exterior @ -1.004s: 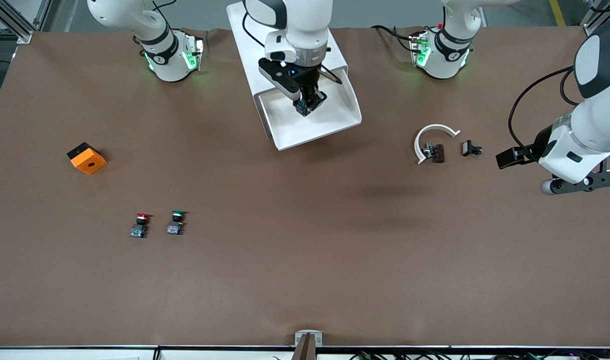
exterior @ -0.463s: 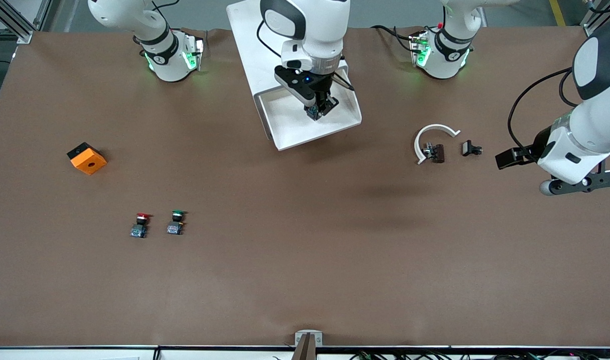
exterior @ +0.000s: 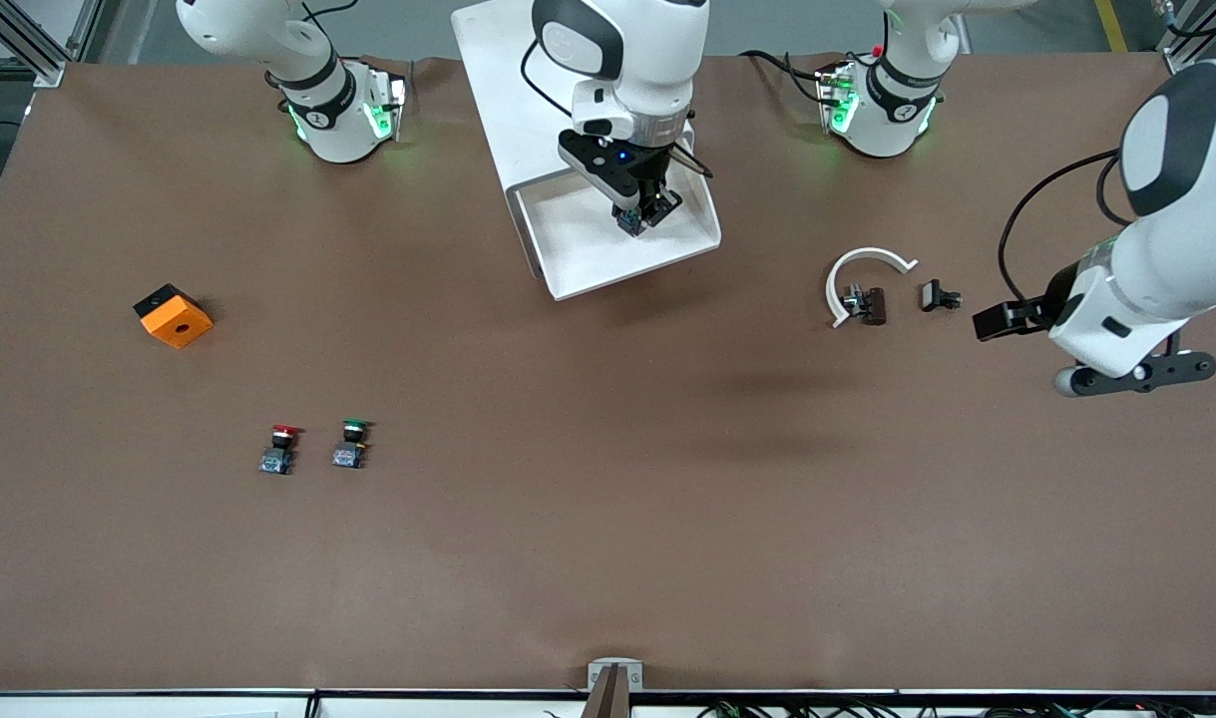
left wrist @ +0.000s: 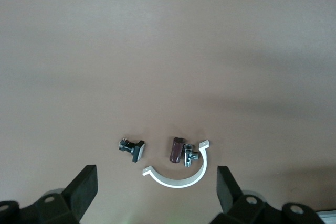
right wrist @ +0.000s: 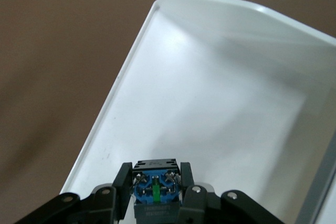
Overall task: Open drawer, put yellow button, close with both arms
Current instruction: 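Lower the yellow button into the drawer and open the right gripper, then raise the right gripper from the drawer while the left gripper approaches it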
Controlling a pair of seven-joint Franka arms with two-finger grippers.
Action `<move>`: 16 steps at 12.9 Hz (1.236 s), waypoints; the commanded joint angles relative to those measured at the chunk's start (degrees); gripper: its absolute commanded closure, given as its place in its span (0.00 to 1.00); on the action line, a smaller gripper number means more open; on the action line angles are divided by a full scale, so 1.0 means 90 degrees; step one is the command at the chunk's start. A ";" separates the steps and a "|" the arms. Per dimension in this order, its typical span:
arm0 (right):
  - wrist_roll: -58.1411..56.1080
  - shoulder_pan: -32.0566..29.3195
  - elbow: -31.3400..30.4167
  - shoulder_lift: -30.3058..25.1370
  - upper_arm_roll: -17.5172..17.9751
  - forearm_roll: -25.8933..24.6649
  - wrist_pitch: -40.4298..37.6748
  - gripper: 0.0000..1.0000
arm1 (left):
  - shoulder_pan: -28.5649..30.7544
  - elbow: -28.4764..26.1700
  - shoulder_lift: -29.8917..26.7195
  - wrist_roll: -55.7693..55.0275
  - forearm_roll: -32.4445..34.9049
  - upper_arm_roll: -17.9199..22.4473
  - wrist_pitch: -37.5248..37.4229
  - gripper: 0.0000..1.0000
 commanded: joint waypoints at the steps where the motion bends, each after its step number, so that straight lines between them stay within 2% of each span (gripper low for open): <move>1: 0.0110 0.0097 0.0180 0.0158 -0.0060 -0.0115 -0.0068 0.71 | -0.0128 0.0118 0.0274 -0.0028 -0.0014 -0.0015 0.0097 0.00; 2: 0.0119 0.0088 0.0190 0.0168 -0.0070 -0.0106 -0.0068 0.01 | -0.0225 0.0109 0.0323 -0.0038 -0.0053 -0.0015 0.0262 0.00; 4: 0.0032 0.0097 0.0209 0.0168 -0.0070 -0.0135 -0.0078 0.00 | -0.0323 0.0069 0.0470 -0.0212 -0.0102 -0.0015 0.0468 0.00; 6: -0.0162 -0.0048 0.0578 0.0158 -0.0070 -0.0047 -0.0136 0.00 | -0.0469 0.0040 0.0606 -0.0699 -0.0112 -0.0103 0.0663 0.00; 8: -0.1320 -0.0340 0.0901 0.0110 -0.0080 0.0050 -0.0544 0.00 | -0.0703 0.0040 0.0782 -0.1042 -0.0228 -0.0162 0.0839 0.00; 11: -0.3244 -0.1257 0.1487 0.0051 -0.0089 0.0431 -0.1082 0.00 | -0.1473 0.0059 0.1046 -0.2211 -0.0639 -0.0172 0.1190 0.00; 14: -0.5595 -0.2408 0.1489 -0.0348 -0.0099 0.0762 -0.1374 0.00 | -0.2041 0.0060 0.1310 -0.2810 -0.0863 -0.0181 0.1425 0.00; 16: -0.7157 -0.3248 0.1489 -0.0573 -0.0099 0.0920 -0.1843 0.00 | -0.2265 0.0069 0.1310 -0.3035 -0.1514 -0.0181 0.1445 0.00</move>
